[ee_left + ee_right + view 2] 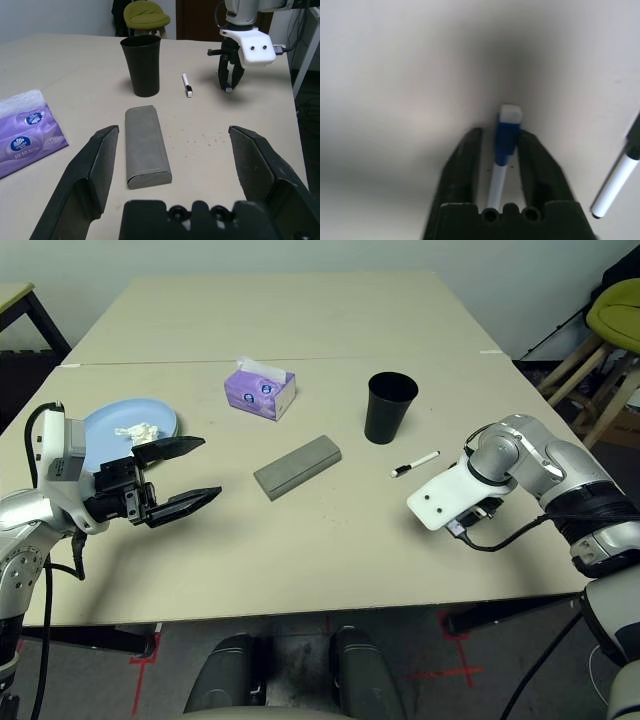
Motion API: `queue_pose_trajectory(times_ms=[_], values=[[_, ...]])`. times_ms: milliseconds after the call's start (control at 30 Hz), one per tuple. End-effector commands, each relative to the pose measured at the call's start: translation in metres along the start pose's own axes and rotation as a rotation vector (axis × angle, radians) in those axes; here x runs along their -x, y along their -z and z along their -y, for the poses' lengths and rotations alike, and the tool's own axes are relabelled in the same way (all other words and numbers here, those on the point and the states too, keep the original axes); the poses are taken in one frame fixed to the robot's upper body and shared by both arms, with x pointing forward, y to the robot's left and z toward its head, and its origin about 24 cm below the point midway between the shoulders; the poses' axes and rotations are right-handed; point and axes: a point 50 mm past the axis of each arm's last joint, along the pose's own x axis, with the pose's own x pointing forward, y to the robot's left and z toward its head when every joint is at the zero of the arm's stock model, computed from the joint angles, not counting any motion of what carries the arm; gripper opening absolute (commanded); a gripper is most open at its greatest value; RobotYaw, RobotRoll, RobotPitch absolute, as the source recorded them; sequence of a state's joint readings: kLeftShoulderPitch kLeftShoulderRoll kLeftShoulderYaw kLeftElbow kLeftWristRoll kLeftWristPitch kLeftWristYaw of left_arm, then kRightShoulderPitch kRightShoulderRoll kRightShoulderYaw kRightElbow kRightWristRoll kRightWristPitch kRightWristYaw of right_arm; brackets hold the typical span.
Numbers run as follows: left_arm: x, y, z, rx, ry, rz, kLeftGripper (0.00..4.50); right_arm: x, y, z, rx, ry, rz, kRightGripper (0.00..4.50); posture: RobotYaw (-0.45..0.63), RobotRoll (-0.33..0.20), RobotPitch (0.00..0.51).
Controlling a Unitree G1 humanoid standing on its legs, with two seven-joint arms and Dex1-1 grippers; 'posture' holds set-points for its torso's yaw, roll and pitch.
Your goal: Organize and tidy the items on the table.
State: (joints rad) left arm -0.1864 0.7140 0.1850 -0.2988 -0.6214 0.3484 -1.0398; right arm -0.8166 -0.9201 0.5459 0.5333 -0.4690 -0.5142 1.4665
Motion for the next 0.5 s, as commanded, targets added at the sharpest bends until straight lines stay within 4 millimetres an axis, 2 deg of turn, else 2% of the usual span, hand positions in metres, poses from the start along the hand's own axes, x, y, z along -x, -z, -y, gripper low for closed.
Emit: queue_pose_trajectory(times_ms=[33,233,500], values=[[-0.001,0.003,0.001,-0.004,0.015,-0.022,4.5,-0.007,0.001,-0.007,-0.025,-0.037,0.016,0.42,0.06,0.0,0.113],[-0.002,0.003,0.0,-0.002,0.024,-0.025,4.5,0.0,0.002,-0.007,-0.055,-0.009,0.032,0.42,0.06,0.0,0.113],[-0.001,0.003,0.0,-0.002,0.029,-0.026,4.5,0.03,0.001,0.006,-0.135,0.102,0.091,0.42,0.05,0.0,0.119]])
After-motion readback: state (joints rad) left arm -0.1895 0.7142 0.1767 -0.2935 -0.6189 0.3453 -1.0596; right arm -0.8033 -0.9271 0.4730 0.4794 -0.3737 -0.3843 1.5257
